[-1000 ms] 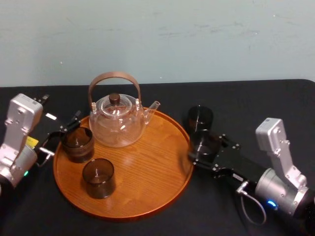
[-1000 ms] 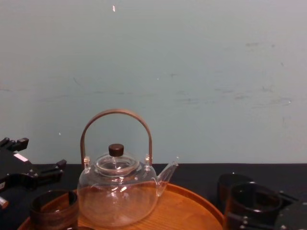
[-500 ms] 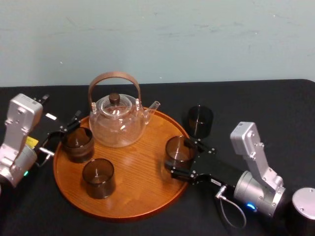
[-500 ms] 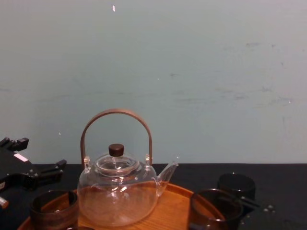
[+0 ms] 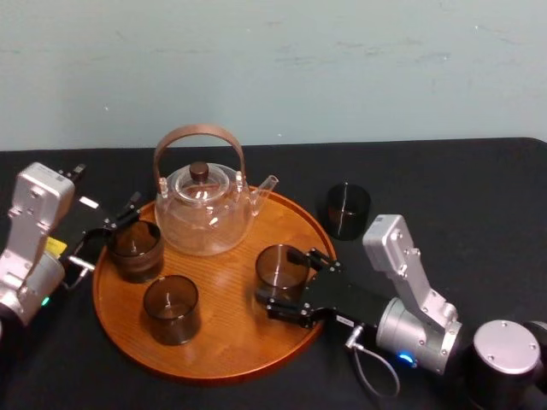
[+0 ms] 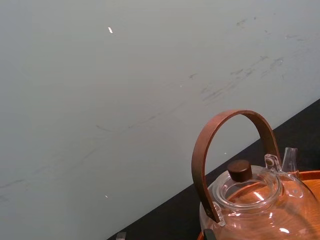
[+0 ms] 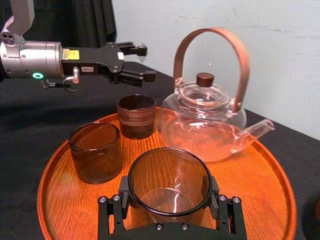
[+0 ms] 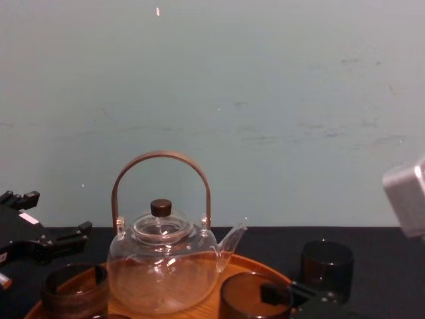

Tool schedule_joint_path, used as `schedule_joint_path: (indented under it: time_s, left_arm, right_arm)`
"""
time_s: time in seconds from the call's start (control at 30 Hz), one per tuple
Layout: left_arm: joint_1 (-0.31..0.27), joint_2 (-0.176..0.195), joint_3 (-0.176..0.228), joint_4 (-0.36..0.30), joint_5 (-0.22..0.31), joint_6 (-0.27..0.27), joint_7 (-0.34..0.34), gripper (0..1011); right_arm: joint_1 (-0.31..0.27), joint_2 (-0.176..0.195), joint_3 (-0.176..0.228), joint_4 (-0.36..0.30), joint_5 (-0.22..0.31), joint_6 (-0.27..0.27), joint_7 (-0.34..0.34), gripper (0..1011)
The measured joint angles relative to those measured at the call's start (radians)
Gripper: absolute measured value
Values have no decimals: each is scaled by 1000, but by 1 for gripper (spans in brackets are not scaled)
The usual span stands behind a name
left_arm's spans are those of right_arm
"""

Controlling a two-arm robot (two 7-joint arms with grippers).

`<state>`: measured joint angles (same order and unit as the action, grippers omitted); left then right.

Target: Pick up the glass from the table and place it on the tray.

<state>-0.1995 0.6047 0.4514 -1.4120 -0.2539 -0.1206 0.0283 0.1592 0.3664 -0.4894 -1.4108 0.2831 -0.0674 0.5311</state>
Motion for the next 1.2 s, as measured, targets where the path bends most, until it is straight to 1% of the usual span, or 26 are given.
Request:
schedule_joint_path:
  time_s: [0.43,0.83,1.2]
  left_arm:
    - [0,0,0,0,0,0,0,1002]
    - [0,0,0,0,0,0,0,1001]
    - [0,0,0,0,0,0,0,1001]
  right_arm:
    - [46,-28,-43,61,-4,0,18,907]
    - [69,-48,-69,110,-4,-3,31,906]
    - [75,-52,-86,122,-13,-5,34,907]
